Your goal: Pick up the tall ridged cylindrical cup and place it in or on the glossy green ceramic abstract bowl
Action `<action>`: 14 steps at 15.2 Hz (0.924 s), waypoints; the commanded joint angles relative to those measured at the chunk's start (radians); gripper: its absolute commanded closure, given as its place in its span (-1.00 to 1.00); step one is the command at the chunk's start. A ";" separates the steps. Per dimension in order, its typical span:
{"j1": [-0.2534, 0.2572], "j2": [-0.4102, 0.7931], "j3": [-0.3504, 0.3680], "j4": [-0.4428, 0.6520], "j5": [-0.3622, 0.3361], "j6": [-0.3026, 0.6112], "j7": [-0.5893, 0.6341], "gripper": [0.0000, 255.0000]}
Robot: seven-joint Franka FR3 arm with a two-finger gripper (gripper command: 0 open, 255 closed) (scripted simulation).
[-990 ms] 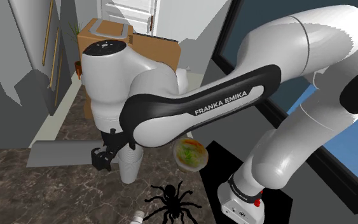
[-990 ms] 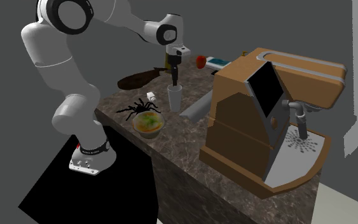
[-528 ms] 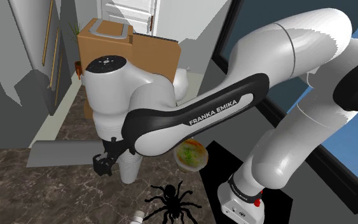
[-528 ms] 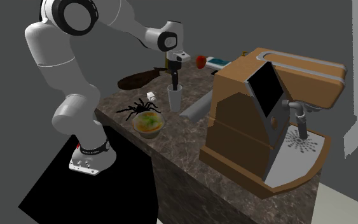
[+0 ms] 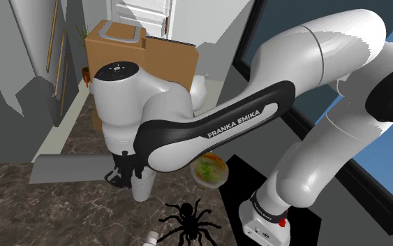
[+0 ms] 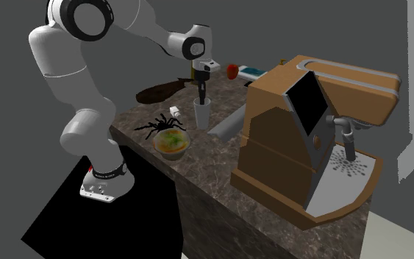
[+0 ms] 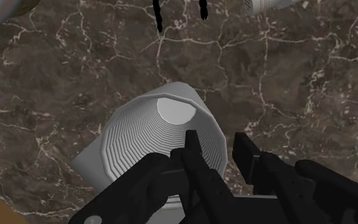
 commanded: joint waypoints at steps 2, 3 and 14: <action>0.000 0.000 0.000 0.000 0.000 0.000 0.000 1.00; 0.000 0.000 0.000 0.000 0.000 0.000 0.000 1.00; -0.001 -0.045 -0.008 0.046 0.033 -0.079 -0.029 1.00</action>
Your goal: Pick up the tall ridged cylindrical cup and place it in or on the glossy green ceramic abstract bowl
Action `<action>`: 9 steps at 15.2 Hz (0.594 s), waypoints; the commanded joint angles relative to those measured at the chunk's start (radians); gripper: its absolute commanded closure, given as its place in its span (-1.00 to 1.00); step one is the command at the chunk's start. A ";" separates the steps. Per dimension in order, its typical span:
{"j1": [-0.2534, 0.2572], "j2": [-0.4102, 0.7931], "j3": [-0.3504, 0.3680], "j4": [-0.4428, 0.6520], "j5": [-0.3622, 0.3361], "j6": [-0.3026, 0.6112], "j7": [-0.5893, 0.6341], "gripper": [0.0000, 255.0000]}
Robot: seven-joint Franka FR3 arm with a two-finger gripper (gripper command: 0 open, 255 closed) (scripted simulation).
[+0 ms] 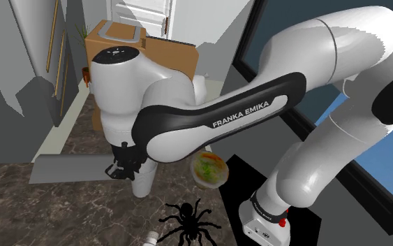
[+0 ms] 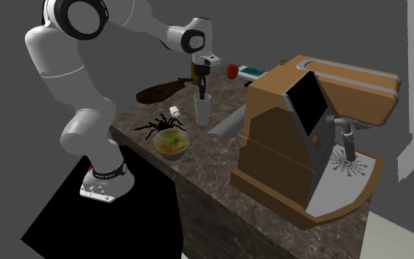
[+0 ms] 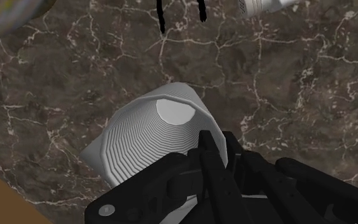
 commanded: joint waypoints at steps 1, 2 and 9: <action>0.000 -0.016 -0.003 0.015 0.011 -0.027 -0.009 1.00; 0.000 -0.022 -0.004 0.024 0.016 -0.041 -0.013 1.00; -0.001 -0.057 -0.015 0.090 0.037 -0.134 -0.034 1.00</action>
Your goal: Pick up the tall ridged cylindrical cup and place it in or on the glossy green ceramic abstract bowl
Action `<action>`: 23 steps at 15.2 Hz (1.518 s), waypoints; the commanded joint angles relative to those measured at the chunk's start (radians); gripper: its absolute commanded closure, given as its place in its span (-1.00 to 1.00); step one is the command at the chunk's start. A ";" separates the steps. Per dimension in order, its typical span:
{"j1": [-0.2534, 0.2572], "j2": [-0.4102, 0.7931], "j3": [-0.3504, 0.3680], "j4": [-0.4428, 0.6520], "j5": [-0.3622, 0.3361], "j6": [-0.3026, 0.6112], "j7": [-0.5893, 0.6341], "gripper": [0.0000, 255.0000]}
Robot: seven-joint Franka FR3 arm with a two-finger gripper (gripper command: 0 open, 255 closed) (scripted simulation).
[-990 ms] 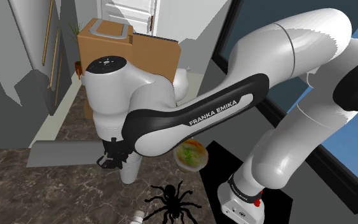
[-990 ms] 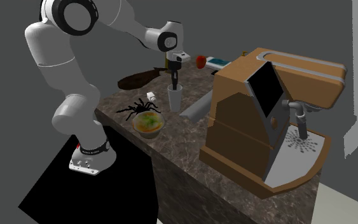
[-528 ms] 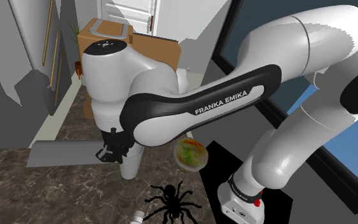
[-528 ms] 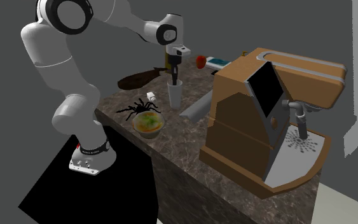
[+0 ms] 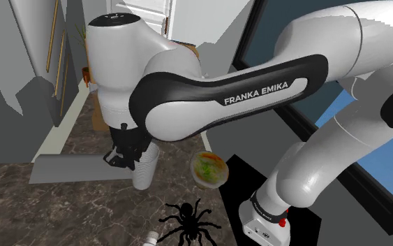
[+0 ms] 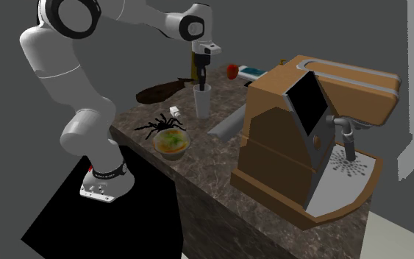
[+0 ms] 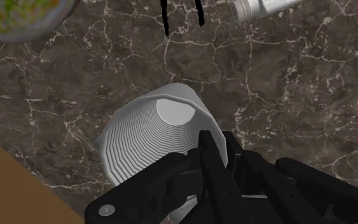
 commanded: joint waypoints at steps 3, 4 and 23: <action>0.000 -0.017 -0.005 0.041 0.010 -0.055 -0.009 1.00; 0.000 -0.020 -0.007 0.052 0.011 -0.068 -0.011 1.00; 0.000 -0.255 -0.126 0.072 0.113 -0.291 -0.161 1.00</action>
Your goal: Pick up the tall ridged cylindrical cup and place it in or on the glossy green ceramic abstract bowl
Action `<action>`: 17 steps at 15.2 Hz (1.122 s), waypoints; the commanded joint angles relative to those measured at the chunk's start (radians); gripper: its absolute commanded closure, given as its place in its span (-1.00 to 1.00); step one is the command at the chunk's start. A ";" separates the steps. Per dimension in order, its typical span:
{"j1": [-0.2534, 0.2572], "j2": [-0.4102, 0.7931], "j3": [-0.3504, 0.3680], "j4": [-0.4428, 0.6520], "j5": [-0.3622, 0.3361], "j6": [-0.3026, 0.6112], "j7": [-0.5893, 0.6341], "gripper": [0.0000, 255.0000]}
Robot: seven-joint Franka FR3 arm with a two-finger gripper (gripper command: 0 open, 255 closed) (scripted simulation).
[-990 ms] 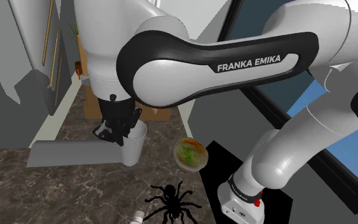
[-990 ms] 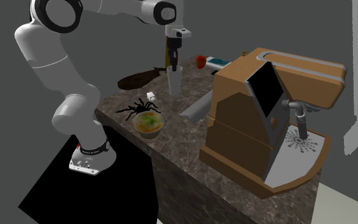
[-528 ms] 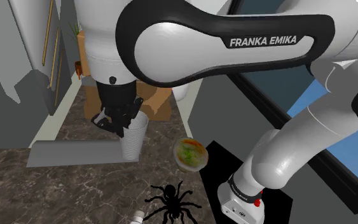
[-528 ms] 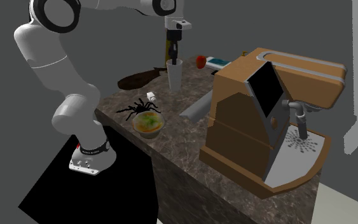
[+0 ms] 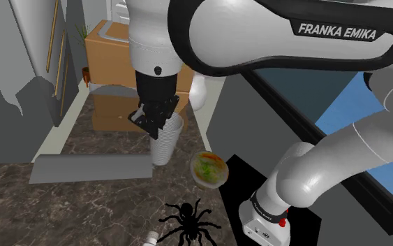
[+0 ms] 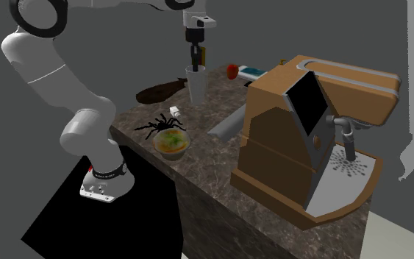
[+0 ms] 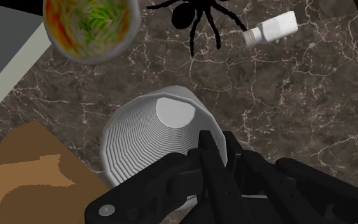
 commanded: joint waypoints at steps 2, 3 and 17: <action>0.013 -0.122 -0.067 -0.075 0.037 -0.039 -0.073 1.00; 0.018 -0.158 -0.090 -0.098 0.043 -0.053 -0.095 1.00; 0.061 -0.531 -0.333 -0.329 0.003 -0.213 -0.310 1.00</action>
